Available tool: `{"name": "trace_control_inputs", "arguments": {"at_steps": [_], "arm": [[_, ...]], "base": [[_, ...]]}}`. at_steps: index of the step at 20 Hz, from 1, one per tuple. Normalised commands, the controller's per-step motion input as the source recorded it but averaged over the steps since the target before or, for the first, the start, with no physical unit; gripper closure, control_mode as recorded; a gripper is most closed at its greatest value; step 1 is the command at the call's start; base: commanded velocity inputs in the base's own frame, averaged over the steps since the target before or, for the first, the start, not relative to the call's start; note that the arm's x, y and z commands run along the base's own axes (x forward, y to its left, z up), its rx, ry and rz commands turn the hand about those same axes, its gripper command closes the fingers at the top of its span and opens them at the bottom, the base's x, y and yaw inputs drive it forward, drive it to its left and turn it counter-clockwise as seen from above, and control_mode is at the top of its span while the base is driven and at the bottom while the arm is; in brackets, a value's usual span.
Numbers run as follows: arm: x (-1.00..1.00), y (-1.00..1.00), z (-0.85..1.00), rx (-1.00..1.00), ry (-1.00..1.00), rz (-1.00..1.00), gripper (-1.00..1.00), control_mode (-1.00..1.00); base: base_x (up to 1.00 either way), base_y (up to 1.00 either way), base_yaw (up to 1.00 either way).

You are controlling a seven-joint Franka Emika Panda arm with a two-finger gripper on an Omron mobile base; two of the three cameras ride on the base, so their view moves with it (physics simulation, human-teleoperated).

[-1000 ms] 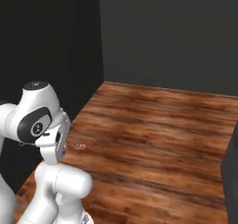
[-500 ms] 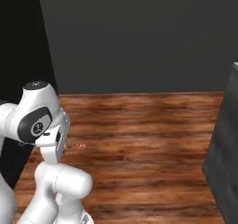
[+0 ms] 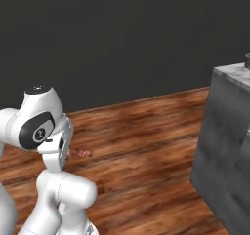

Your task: Place the cold items (mango and lime) from the fridge in one tupperware on the dining counter. Place the warm items (hot dog and kebab skewer) in the stove area in another tupperware.

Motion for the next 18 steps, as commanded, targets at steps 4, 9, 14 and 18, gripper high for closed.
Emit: {"name": "trace_control_inputs", "arguments": {"at_steps": [4,9,14,18], "arm": [[0.00,0.00,0.00,0.00,0.00,0.00,1.00,1.00],[0.00,0.00,0.00,0.00,0.00,0.00,1.00,1.00],[0.00,0.00,0.00,0.00,0.00,0.00,1.00,1.00],[0.00,0.00,0.00,0.00,0.00,0.00,1.00,1.00]], "base": [[1.00,0.78,-0.55],[1.00,0.84,-0.53],[1.00,0.95,-0.50],[1.00,1.00,-0.46]]}}
